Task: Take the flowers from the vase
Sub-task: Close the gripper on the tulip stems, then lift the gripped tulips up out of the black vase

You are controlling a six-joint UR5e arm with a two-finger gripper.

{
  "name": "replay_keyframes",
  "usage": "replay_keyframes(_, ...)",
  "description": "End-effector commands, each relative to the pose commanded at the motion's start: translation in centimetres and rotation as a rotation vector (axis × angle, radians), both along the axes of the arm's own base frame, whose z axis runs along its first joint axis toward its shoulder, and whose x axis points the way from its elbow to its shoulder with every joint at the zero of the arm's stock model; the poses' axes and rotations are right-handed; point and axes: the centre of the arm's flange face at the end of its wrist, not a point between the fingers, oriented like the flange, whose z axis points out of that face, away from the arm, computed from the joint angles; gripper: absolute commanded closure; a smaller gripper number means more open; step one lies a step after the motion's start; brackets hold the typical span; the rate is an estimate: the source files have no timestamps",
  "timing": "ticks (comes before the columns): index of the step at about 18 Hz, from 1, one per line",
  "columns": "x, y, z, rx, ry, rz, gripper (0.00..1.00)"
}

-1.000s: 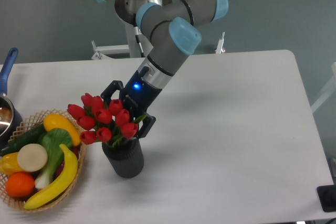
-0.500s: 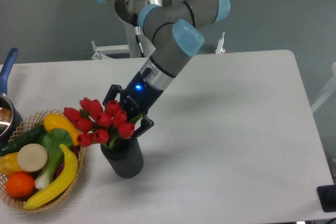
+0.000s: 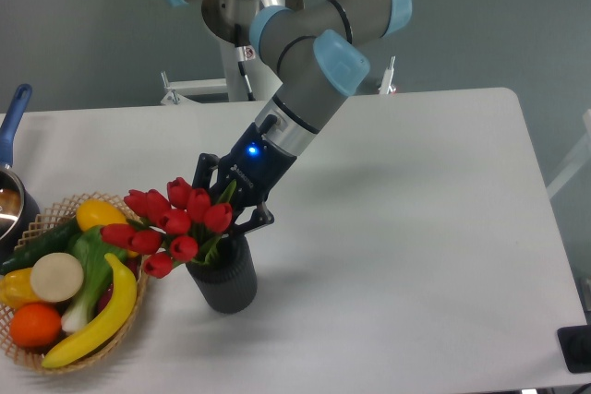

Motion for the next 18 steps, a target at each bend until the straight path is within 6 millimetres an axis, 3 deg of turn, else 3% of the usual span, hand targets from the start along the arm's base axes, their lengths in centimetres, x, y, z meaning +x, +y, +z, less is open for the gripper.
replay_keyframes(8, -1.2, -0.9, 1.6, 0.039, -0.059, 0.042, 0.63)
replay_keyframes(14, -2.8, -0.8, 5.3, 0.075, -0.113, 0.101, 0.63)
replay_keyframes(18, -3.0, -0.7, 6.5, 0.071, -0.137, 0.128, 0.63)
